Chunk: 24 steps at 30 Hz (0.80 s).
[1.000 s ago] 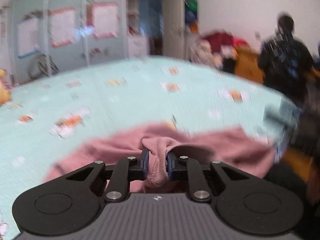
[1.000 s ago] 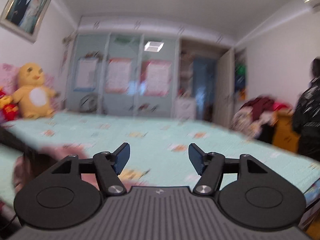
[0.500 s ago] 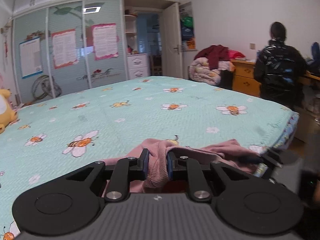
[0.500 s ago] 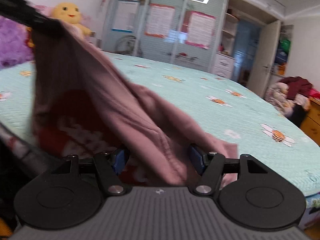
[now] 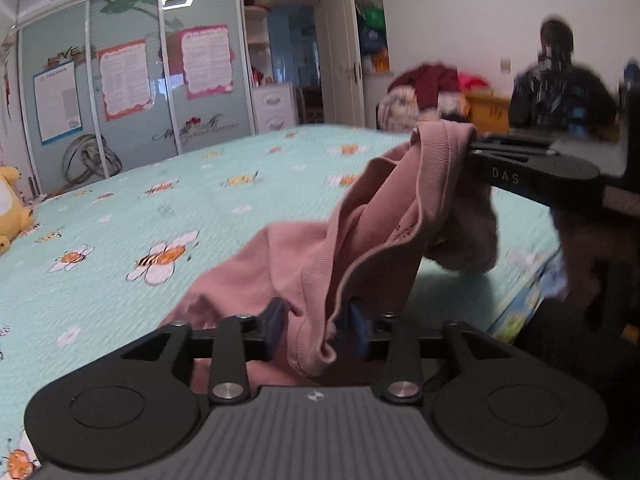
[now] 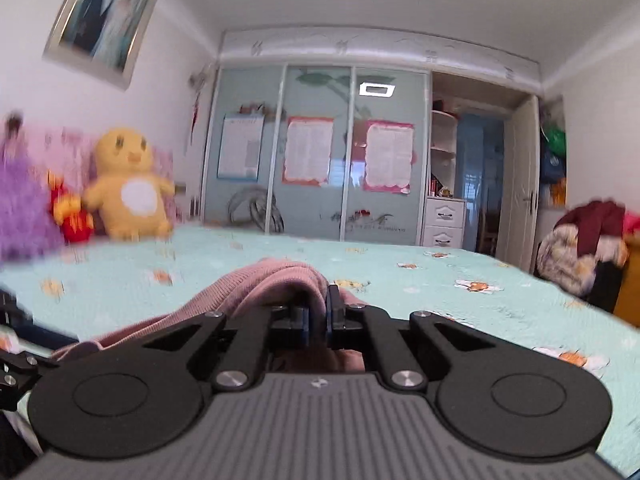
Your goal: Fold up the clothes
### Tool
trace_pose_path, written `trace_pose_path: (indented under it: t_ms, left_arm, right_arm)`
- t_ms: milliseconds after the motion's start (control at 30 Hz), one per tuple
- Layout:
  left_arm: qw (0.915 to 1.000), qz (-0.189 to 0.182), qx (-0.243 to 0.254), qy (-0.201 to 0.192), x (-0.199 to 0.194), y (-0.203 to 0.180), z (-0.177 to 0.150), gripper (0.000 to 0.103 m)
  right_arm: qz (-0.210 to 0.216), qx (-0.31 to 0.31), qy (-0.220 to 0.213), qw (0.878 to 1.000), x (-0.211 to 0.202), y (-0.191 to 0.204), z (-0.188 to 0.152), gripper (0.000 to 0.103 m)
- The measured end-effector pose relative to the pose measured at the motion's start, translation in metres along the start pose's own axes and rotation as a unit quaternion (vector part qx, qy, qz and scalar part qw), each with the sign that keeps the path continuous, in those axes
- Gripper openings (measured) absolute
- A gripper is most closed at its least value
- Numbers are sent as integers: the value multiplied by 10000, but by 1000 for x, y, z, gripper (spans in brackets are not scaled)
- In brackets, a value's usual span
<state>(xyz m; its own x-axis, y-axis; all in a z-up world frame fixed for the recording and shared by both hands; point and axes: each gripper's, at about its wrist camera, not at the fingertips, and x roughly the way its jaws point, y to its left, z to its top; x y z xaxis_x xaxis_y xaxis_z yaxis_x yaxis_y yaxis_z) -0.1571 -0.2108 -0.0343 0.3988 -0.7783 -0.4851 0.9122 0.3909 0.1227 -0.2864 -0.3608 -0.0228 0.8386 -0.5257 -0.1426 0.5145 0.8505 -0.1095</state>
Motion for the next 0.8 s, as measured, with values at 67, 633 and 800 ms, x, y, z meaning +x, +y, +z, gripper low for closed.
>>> trace_pose_path:
  t_ms: [67,633,800]
  left_arm:
    - [9997,-85,-17,219,10,1,-12,44]
    - [9956,-273,-78,895,53,-4,-37,50]
    - [9938,-288,-91,1066,76,-9,-34,51]
  right_arm:
    - [-79,-173,379,9991,4,5,-18,9]
    - [698,588,809,9925,-34,-11,-35,71]
    - [416,472,1333,9891,-12,-6,-49,71]
